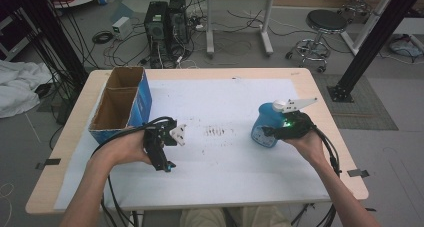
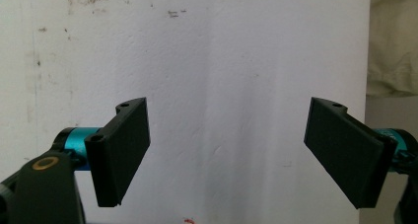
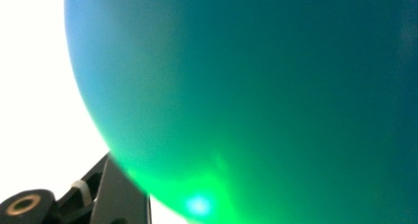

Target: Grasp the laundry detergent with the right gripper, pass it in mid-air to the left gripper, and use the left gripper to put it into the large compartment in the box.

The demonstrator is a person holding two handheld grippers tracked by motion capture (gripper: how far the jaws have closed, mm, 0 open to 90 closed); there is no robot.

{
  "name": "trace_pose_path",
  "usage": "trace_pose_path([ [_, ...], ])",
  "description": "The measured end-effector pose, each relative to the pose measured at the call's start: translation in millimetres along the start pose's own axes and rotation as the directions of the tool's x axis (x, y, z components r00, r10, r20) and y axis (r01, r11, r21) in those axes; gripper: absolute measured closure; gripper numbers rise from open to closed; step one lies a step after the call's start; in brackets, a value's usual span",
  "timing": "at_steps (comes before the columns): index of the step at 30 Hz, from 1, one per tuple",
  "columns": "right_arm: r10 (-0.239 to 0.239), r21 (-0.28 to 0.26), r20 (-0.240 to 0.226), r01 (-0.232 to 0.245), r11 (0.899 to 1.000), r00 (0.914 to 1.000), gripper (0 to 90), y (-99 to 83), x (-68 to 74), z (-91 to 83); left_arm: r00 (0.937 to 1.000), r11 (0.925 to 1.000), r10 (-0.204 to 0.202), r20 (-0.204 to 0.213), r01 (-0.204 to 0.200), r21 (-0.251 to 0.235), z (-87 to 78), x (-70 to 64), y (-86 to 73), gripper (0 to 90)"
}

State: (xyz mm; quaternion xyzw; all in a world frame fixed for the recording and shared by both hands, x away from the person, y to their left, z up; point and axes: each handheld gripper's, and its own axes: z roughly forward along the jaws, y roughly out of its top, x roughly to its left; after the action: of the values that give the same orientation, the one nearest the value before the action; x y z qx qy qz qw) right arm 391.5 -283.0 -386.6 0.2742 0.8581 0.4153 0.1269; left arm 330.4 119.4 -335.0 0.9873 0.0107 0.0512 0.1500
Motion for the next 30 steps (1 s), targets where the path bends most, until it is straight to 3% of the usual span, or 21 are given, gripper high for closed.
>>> trace_pose_path([
  [7,0.003,-0.006,-0.005,-0.003,1.0,1.0,47.2,0.0,-1.7,-0.2,0.9998,0.9996,-0.017,0.004,0.017,-0.023,-9.7,1.7,5.2,17.6],
  [11,-0.005,-0.003,-0.009,0.005,1.0,0.9999,47.3,0.5,-2.0,-0.6,0.9998,0.9988,-0.022,-0.003,0.022,-0.043,-24.2,6.0,14.3,17.7],
  [19,-0.086,-0.02,-0.083,0.085,0.996,0.9928,47.7,18.9,6.6,-8.5,0.9968,0.9915,-0.078,-0.021,0.075,-0.106,-63.0,21.0,45.1,17.9],
  [24,-0.14,-0.019,-0.179,0.139,0.99,0.9737,47.7,36.1,12.0,-9.4,0.9931,0.9845,-0.118,0.0,0.116,-0.131,-81.1,30.9,67.6,17.9],
  [25,-0.14,-0.019,-0.179,0.139,0.99,0.9737,47.7,36.1,12.0,-9.4,0.9931,0.9845,-0.118,0.0,0.116,-0.131,-81.1,30.9,67.6,17.9],
  [26,-0.184,-0.021,-0.218,0.183,0.983,0.9586,47.6,44.2,15.1,-7.3,0.9921,0.9832,-0.126,0.002,0.125,-0.133,-84.9,33.6,73.7,17.9],
  [27,-0.184,-0.021,-0.218,0.183,0.983,0.9586,47.6,44.2,15.1,-7.3,0.9913,0.9827,-0.131,0.003,0.131,-0.132,-87.0,35.0,77.4,17.9],
  [28,-0.207,-0.02,-0.244,0.209,0.978,0.9474,47.6,50.6,18.8,-5.6,0.9909,0.9837,-0.135,-0.001,0.134,-0.12,-90.8,38.6,87.3,17.9],
  [29,-0.207,-0.02,-0.244,0.209,0.978,0.9474,47.6,50.6,18.8,-5.6,0.9909,0.9837,-0.135,-0.001,0.134,-0.12,-90.8,38.6,87.3,17.9],
  [30,-0.232,-0.02,-0.267,0.235,0.972,0.9353,47.6,57.8,23.6,-3.5,0.9903,0.9853,-0.139,0.0,0.138,-0.101,-91.9,41.2,96.5,17.8],
])
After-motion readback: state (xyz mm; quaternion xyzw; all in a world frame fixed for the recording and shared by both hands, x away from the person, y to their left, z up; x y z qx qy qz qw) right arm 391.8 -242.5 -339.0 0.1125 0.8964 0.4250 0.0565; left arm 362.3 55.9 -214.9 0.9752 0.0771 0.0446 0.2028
